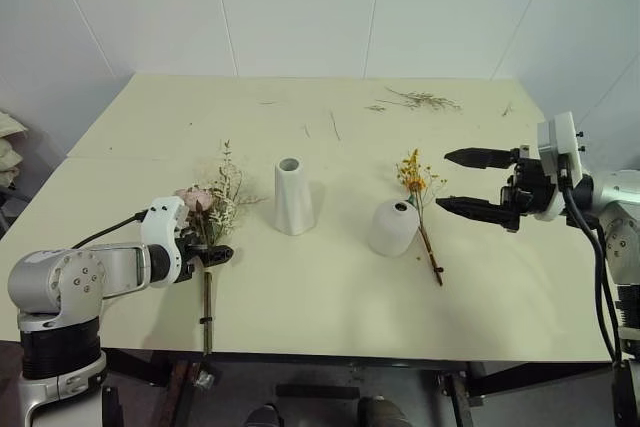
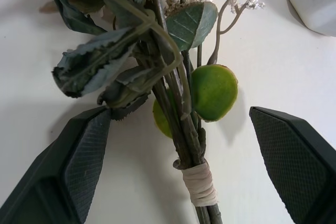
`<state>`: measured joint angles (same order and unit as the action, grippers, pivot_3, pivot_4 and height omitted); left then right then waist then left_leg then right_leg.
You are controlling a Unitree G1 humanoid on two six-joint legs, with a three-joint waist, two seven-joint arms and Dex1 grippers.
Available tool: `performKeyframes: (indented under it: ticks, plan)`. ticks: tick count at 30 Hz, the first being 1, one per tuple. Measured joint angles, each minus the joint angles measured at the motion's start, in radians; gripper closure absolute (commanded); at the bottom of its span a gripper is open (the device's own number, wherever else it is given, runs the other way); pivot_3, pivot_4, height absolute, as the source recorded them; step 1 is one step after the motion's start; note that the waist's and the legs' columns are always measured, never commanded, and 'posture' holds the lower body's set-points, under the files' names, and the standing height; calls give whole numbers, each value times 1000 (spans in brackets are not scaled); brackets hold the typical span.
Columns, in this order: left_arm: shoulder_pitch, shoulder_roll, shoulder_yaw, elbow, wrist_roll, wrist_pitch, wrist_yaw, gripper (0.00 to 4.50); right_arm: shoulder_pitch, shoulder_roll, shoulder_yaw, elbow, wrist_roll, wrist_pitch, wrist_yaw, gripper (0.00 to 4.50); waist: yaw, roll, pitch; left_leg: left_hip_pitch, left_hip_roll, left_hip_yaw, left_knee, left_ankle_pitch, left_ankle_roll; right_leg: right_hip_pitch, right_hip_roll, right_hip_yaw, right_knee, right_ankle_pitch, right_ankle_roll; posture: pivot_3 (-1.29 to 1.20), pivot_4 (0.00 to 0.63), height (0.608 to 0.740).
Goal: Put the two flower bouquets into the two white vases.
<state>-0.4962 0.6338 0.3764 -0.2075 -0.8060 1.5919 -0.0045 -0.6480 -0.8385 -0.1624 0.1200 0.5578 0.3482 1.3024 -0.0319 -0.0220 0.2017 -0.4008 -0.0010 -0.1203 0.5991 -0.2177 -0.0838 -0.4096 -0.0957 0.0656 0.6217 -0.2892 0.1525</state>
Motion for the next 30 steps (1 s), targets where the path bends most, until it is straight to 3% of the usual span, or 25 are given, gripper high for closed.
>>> performKeyframes:
  ticks: [8,11,15,24,30]
  plan:
    - [16,131,-62,57,-308,-5,200,0,-8,12,5,1,-6,0,-6,30,0,0,0,0,0,0,0,-1,-1,0,0,1,0,0,0,0,150,740]
    - [15,145,-71,77,-388,-8,275,584,-8,14,8,1,-9,0,-7,0,-1,0,0,1,0,0,0,-1,-1,0,0,1,0,0,0,0,150,740]
    - [12,151,-77,107,-460,-8,370,1738,-9,18,10,2,-9,0,-8,0,1,1,0,1,0,1,0,-1,-1,0,0,1,0,0,0,0,150,740]
    - [-41,52,-36,143,-409,10,452,4327,-11,21,10,4,-10,0,-12,0,16,2,-1,-1,-1,0,6,-1,-1,2,-1,1,0,1,1,0,150,740]
    - [-65,47,-37,139,-303,-67,327,4340,-5,21,8,-1,-10,0,-27,0,12,1,0,-2,-1,0,7,-1,-1,1,0,1,0,1,1,0,150,740]
